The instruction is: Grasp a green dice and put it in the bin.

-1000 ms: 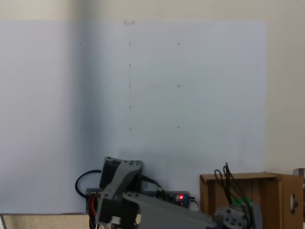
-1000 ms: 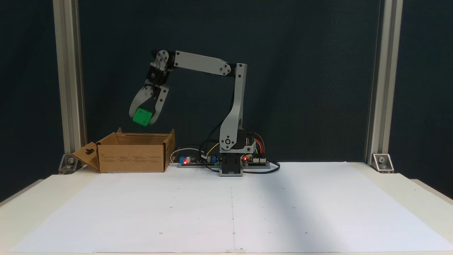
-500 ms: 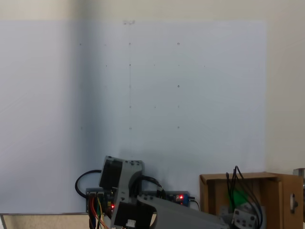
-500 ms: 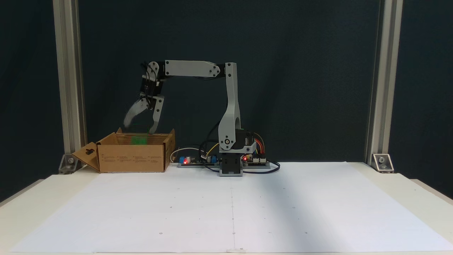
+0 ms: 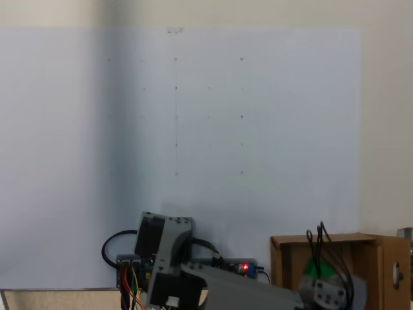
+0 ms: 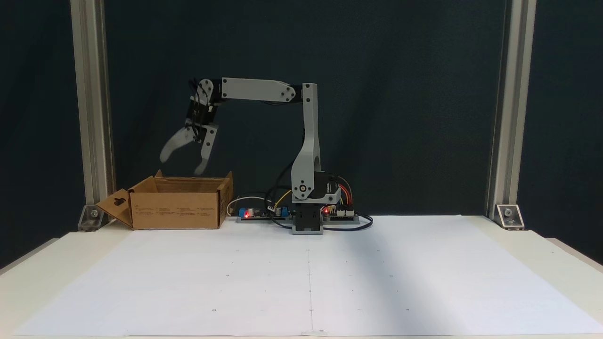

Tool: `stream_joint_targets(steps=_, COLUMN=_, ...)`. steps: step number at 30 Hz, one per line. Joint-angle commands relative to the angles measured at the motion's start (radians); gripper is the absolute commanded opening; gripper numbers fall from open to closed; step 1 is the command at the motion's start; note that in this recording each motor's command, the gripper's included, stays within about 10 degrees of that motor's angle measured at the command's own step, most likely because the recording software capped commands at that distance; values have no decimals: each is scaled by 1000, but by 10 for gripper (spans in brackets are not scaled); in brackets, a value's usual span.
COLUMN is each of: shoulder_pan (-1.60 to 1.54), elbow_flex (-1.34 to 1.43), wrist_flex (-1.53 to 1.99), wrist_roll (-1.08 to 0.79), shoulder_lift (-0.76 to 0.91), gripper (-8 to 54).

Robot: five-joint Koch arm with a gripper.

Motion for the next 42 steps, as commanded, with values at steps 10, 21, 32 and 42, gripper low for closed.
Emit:
stream_joint_targets(steps=10, shoulder_pan=-397, elbow_flex=-64, wrist_flex=26, wrist_roll=244, shoulder_lift=144, gripper=395)
stream_joint_targets(steps=21, shoulder_pan=-933, elbow_flex=-54, wrist_flex=29, wrist_roll=380, shoulder_lift=195, gripper=418)
stream_joint_targets(steps=32, shoulder_pan=-1387, elbow_flex=333, wrist_flex=-188, wrist_roll=425, shoulder_lift=380, gripper=418)
stream_joint_targets(steps=42, shoulder_pan=-1640, elbow_flex=749, wrist_flex=-543, wrist_roll=419, shoulder_lift=514, gripper=417)
